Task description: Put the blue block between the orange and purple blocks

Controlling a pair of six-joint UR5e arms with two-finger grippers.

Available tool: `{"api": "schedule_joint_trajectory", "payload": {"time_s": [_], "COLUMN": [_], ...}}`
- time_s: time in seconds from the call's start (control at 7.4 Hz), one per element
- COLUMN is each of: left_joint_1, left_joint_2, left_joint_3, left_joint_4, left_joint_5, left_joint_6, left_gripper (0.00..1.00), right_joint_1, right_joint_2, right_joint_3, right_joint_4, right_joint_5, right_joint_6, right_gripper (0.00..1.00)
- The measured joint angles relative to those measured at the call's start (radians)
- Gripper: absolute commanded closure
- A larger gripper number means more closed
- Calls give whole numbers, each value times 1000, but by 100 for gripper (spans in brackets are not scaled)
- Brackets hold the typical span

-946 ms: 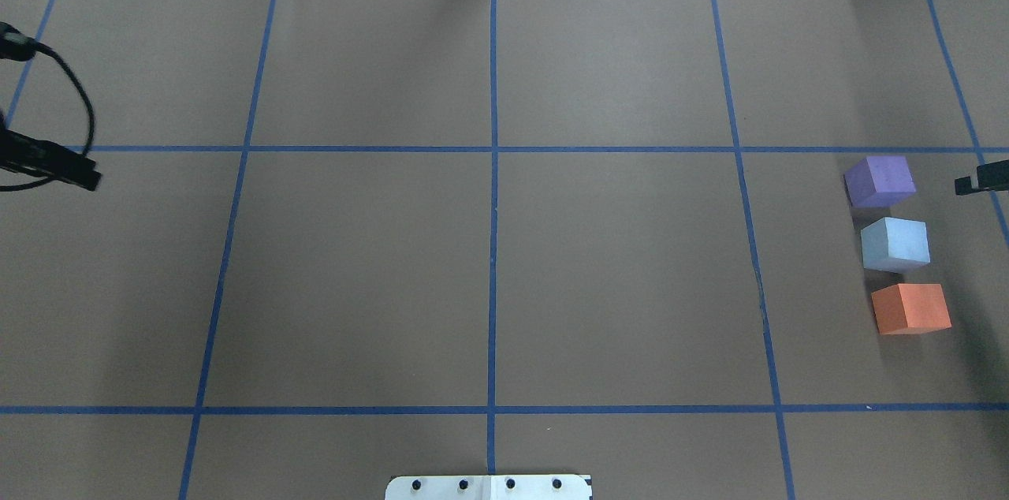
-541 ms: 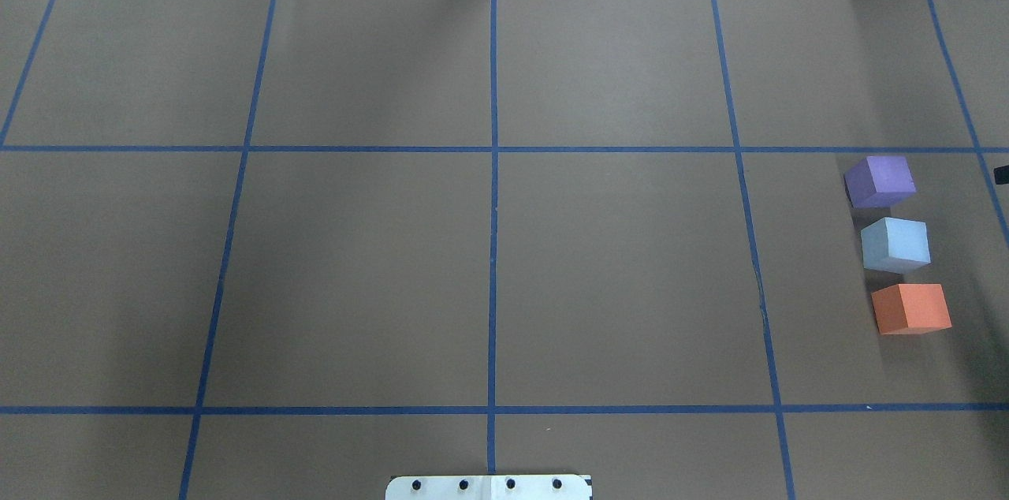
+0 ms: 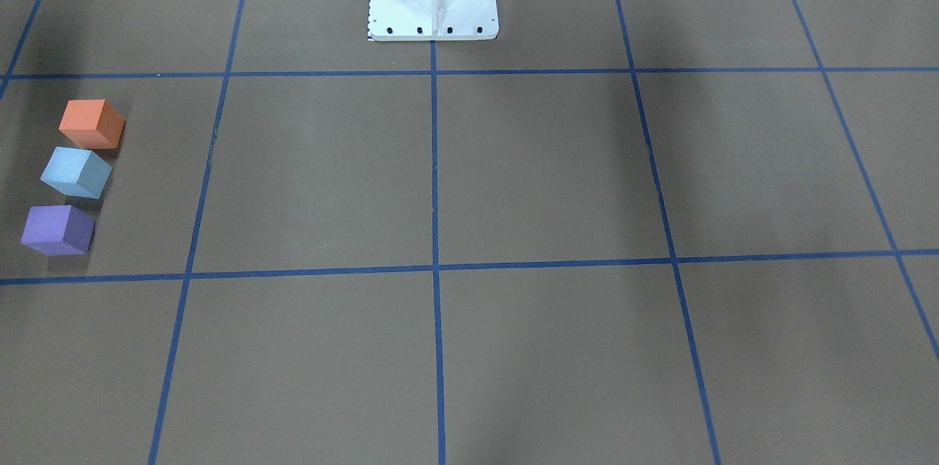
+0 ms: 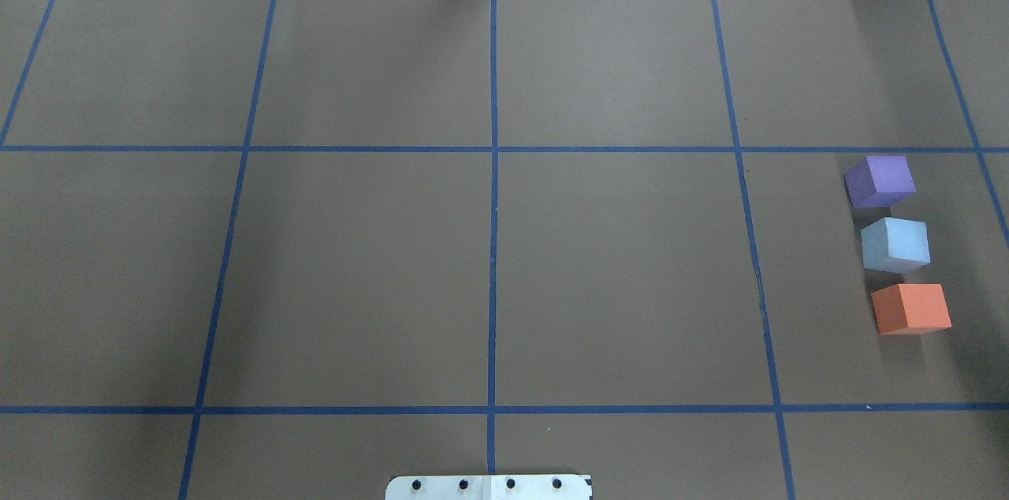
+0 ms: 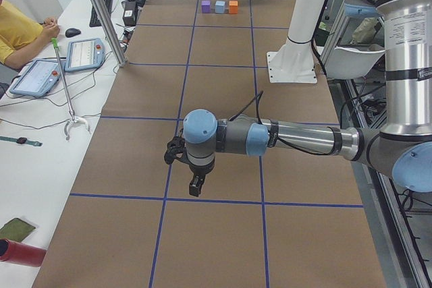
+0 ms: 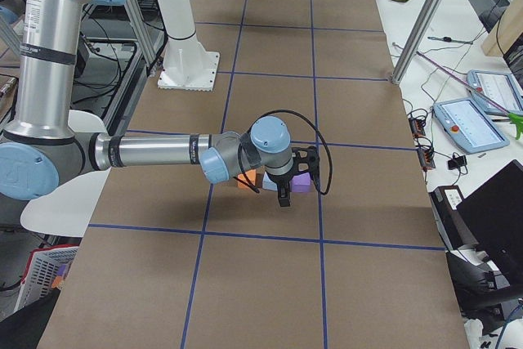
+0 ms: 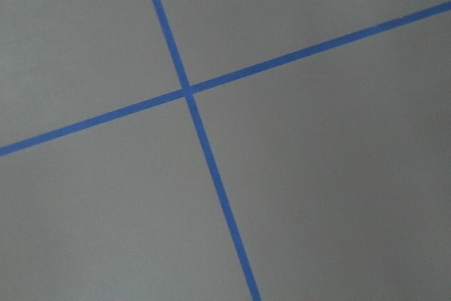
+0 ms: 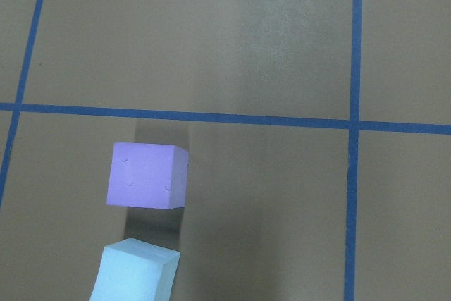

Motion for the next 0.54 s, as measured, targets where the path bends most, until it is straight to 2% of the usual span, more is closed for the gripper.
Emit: {"api": "schedule_joint_trajectory", "payload": {"time_s": [0.54], "left_joint_1": [-12], "left_joint_2": [21], "left_joint_3": [12], "left_joint_4": [0], "left_joint_5": [0], "left_joint_6": [-5], "left_gripper": [0], "right_joint_1": [52], "right_joint_2": [-4], "right_joint_3": [18], "right_joint_4": [-164], "right_joint_5": [0], "right_joint_6": [-159], "right_gripper": [0]}}
